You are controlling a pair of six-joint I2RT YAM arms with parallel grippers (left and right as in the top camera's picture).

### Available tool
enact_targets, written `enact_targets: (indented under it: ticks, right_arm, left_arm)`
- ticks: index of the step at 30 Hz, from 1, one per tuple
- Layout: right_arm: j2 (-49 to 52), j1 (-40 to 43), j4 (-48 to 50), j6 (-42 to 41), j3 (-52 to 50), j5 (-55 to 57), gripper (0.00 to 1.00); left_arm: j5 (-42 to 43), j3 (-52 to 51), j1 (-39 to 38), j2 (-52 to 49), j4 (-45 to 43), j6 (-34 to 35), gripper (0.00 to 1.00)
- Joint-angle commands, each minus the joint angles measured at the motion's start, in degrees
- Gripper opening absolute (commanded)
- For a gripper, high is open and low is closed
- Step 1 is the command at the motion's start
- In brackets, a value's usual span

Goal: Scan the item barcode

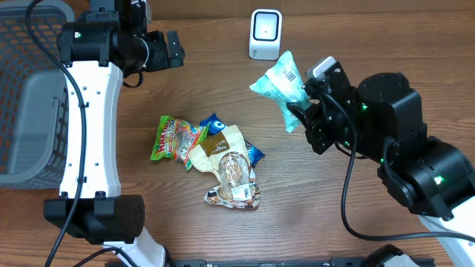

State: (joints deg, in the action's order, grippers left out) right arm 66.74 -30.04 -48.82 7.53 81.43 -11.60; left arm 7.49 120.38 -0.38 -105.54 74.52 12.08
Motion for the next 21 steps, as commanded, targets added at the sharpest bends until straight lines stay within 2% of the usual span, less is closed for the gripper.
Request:
enact_targets:
  ticks: [1,7,12,21]
  right_arm:
    - [1.97,-0.28,0.66,0.20,1.51,-1.16,0.04]
    - [9.38,-0.26,0.66,0.22,1.51,-0.83,0.04]
    - [18.36,-0.26,0.90,-0.13,1.42,4.07,0.04]
    - [37.79,-0.22,2.54,-7.45,1.40,9.92,0.04]
  left_arm:
    - [-0.42,0.52,-0.39,-0.22,-0.17,0.17,1.00]
    - [-0.42,0.52,-0.39,-0.22,-0.20,0.17,1.00]
    - [-0.42,0.52,-0.39,-0.22,-0.17,0.17,1.00]
    - [-0.42,0.52,-0.44,-0.22,-0.17,0.17,1.00]
